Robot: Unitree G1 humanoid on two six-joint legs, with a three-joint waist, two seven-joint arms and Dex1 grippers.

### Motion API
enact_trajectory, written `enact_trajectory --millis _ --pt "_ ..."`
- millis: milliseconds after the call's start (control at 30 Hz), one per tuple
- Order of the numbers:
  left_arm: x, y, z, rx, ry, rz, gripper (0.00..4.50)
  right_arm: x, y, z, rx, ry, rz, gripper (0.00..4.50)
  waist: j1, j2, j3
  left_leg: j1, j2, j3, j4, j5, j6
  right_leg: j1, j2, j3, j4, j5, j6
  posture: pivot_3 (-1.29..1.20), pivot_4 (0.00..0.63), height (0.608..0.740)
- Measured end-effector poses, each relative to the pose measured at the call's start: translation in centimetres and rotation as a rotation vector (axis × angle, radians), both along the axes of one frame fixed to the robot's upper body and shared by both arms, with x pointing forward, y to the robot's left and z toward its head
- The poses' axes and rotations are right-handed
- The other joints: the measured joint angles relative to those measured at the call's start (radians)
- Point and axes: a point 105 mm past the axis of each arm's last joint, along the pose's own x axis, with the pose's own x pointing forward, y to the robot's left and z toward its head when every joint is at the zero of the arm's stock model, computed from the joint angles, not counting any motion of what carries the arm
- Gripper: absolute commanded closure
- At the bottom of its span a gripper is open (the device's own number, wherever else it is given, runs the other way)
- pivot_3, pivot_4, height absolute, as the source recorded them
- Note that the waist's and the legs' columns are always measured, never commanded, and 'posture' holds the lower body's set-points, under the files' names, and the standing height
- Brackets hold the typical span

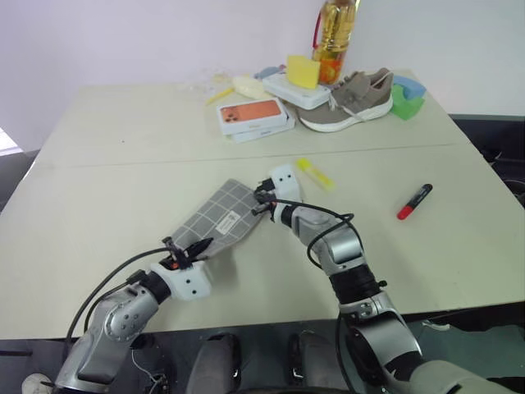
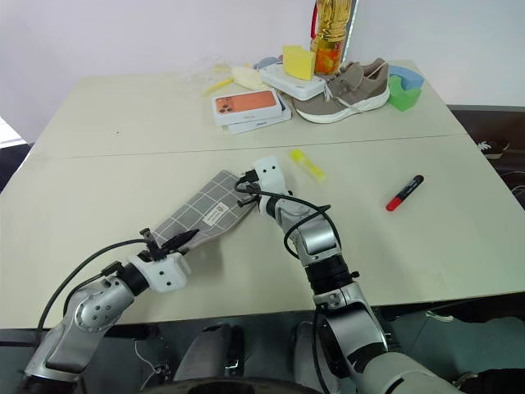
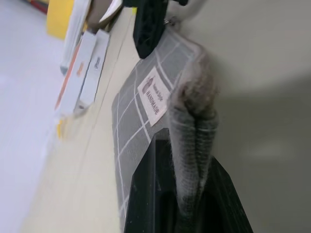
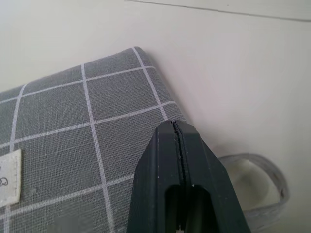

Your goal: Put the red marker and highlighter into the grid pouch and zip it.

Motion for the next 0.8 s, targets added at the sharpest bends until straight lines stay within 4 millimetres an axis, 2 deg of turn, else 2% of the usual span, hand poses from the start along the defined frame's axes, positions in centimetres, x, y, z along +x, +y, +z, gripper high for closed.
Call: enact_trajectory --millis 100,233,333,400,633,800 --pt "0.3 -0.1 0.3 -0.126 0.052 0.019 4.45 0.4 -2.4 1.5 -0.025 -0.07 -0.027 4.5 0.0 -0.001 0.001 -0.003 0.0 0.0 0.0 0.0 0.0 -0.003 0.0 0.0 0.0 0.0 0.0 0.0 0.15 0.74" --pt "0.8 -0.6 1.8 -0.275 0.076 0.0 4.5 -0.4 -6.6 3.9 -0.104 -0.184 -0.01 2.63 -0.002 -0.001 0.001 -0.004 0.0 0.0 -0.001 0.0 0.001 -0.004 0.001 0.0 -0.001 0.0 0.001 0.0 0.15 0.74" --pt "0.9 -1.2 2.7 -0.337 0.081 -0.037 4.5 -1.6 -8.5 4.2 -0.157 -0.195 0.023 1.06 -0.005 -0.002 0.002 -0.003 0.001 0.0 -0.001 0.0 0.001 -0.004 0.002 0.0 -0.001 0.0 0.001 0.0 0.15 0.74" --pt "0.9 -1.3 2.9 -0.357 0.088 -0.052 4.5 -2.3 -9.0 4.0 -0.185 -0.195 0.055 0.01 -0.005 -0.002 0.002 -0.003 0.001 0.0 -0.001 0.0 0.001 -0.004 0.003 0.0 -0.001 0.0 0.0 0.0 0.15 0.74" --pt "0.9 -1.9 3.4 -0.393 0.099 -0.101 4.5 -3.0 -7.6 3.5 -0.15 -0.179 0.112 0.01 -0.002 -0.004 0.003 -0.003 0.002 0.0 -0.001 0.0 0.001 -0.004 0.004 0.0 -0.001 0.0 0.0 0.0 0.15 0.74" --pt "0.7 -1.9 3.3 -0.388 0.107 -0.116 4.5 -2.8 -7.3 4.0 -0.145 -0.196 0.103 0.01 0.001 -0.004 0.004 -0.003 0.001 0.0 0.0 0.0 0.001 -0.004 0.003 0.0 -0.001 0.0 0.0 0.0 0.15 0.74"
